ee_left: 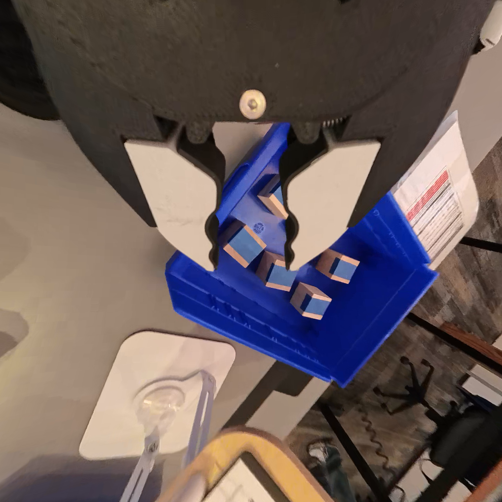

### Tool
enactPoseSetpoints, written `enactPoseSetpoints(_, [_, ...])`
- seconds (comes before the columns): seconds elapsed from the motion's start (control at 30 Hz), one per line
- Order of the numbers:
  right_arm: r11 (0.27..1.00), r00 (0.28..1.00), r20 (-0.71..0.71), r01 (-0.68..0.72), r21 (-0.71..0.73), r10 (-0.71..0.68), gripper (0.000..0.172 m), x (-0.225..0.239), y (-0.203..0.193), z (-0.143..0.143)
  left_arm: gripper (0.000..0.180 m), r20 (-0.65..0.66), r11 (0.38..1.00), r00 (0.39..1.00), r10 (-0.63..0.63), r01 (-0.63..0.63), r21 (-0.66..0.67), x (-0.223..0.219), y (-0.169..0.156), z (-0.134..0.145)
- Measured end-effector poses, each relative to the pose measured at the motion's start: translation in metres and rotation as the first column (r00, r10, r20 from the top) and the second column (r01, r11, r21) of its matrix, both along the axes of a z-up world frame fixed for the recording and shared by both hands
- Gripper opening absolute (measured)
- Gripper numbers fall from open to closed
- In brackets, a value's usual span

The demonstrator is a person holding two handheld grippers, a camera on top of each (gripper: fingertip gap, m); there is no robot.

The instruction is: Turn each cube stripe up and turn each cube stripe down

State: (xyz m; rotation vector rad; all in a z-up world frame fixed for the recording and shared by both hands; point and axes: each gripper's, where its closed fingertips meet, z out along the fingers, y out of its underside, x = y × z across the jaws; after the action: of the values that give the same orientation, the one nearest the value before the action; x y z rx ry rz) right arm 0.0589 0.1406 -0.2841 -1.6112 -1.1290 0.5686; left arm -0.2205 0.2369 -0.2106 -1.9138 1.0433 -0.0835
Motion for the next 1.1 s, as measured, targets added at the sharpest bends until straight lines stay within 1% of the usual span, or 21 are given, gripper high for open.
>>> enactPoseSetpoints(0.03, [1.000, 1.000, 0.001, -0.001, -0.002, 0.001, 0.000, 0.000, 0.000, 0.000, 0.044, -0.036, 0.999, 0.999, -0.022, 0.021, -0.024, 0.001, 0.003, -0.008])
enactPoseSetpoints(0.13, [1.000, 1.000, 0.000, -0.004, -0.003, 0.004, 0.000, 0.000, 0.000, 0.000, 0.044, -0.179, 0.990, 0.976, -0.121, 0.106, -0.095, 0.002, 0.013, -0.035])
enactPoseSetpoints(0.17, [1.000, 1.000, -0.001, -0.005, -0.003, 0.005, 0.000, 0.000, -0.001, 0.000, 0.043, -0.206, 0.982, 0.964, -0.165, 0.143, -0.122, 0.004, 0.016, -0.042])
enactPoseSetpoints(0.27, [1.000, 1.000, -0.005, -0.011, -0.005, 0.011, 0.000, 0.000, -0.001, 0.000, 0.043, -0.256, 0.953, 0.927, -0.273, 0.223, -0.208, 0.005, 0.024, -0.059])
enactPoseSetpoints(0.37, [1.000, 1.000, -0.005, -0.017, -0.005, 0.017, 0.000, -0.001, -0.002, 0.000, 0.046, -0.267, 0.921, 0.901, -0.341, 0.263, -0.288, 0.005, 0.031, -0.070])
enactPoseSetpoints(0.53, [1.000, 1.000, 0.002, -0.027, -0.012, 0.027, 0.000, -0.002, -0.003, -0.001, 0.051, -0.288, 0.859, 0.853, -0.435, 0.297, -0.418, 0.003, 0.033, -0.088])
enactPoseSetpoints(0.67, [0.999, 1.000, 0.001, -0.030, -0.012, 0.030, 0.000, -0.002, -0.003, -0.001, 0.053, -0.304, 0.811, 0.820, -0.485, 0.291, -0.508, 0.001, 0.031, -0.102])
enactPoseSetpoints(0.77, [0.999, 0.999, 0.004, -0.033, -0.014, 0.033, 0.000, -0.002, -0.003, -0.002, 0.048, -0.326, 0.777, 0.795, -0.512, 0.267, -0.570, -0.003, 0.030, -0.115])
enactPoseSetpoints(0.87, [0.999, 0.999, 0.007, -0.036, -0.016, 0.036, 0.000, -0.003, -0.003, -0.002, 0.046, -0.307, 0.750, 0.792, -0.527, 0.264, -0.606, -0.002, 0.030, -0.120])
enactPoseSetpoints(0.93, [0.999, 0.999, 0.006, -0.038, -0.019, 0.038, 0.000, -0.003, -0.003, -0.002, 0.045, -0.313, 0.768, 0.799, -0.513, 0.264, -0.584, -0.003, 0.032, -0.119])
enactPoseSetpoints(0.97, [0.999, 0.999, 0.005, -0.039, -0.019, 0.039, 0.000, -0.003, -0.003, -0.002, 0.045, -0.312, 0.788, 0.810, -0.496, 0.269, -0.555, -0.003, 0.034, -0.116])
enactPoseSetpoints(1.03, [0.999, 0.999, 0.001, -0.043, -0.015, 0.043, 0.000, -0.003, -0.004, -0.001, 0.045, -0.284, 0.840, 0.851, -0.442, 0.282, -0.463, -0.001, 0.037, -0.100])
enactPoseSetpoints(1.1, [0.999, 0.999, -0.012, -0.040, -0.012, 0.040, 0.001, -0.002, -0.003, 0.000, 0.045, -0.253, 0.894, 0.889, -0.383, 0.288, -0.343, 0.001, 0.036, -0.074])
